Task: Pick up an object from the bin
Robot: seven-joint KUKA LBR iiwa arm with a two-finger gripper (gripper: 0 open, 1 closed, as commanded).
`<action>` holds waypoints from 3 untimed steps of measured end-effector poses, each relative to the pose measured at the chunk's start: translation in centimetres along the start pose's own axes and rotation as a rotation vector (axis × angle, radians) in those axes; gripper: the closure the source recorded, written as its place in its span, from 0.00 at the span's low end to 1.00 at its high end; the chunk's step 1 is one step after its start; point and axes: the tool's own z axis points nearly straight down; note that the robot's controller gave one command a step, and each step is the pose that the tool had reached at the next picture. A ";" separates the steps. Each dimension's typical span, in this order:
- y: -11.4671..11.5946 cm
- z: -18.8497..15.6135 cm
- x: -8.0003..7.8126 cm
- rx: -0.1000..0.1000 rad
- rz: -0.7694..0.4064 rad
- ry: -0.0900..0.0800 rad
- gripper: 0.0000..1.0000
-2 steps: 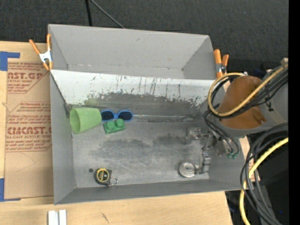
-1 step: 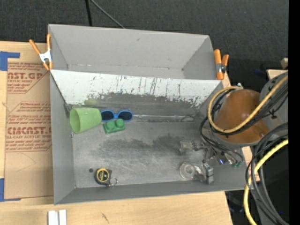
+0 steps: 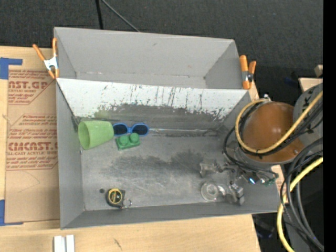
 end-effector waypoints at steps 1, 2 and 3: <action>0.9 0.2 -2.0 -0.005 0.407 0.012 0.00; 2.4 0.1 -2.1 -0.001 0.363 0.007 0.00; 1.0 0.2 -4.2 -0.003 0.645 0.012 0.00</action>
Offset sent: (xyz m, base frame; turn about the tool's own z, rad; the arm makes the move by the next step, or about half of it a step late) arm 0.0111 0.0171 -0.0016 0.4077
